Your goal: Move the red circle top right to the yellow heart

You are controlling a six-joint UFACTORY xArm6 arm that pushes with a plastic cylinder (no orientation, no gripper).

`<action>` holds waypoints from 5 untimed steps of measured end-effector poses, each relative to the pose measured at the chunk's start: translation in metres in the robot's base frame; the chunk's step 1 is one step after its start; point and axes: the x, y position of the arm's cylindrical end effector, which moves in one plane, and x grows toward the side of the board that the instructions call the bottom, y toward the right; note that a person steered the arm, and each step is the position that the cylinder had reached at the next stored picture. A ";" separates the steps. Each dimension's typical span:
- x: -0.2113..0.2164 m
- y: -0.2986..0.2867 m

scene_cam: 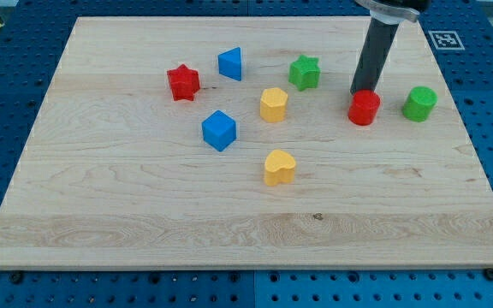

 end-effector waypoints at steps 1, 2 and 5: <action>0.018 0.000; 0.038 0.000; 0.063 0.027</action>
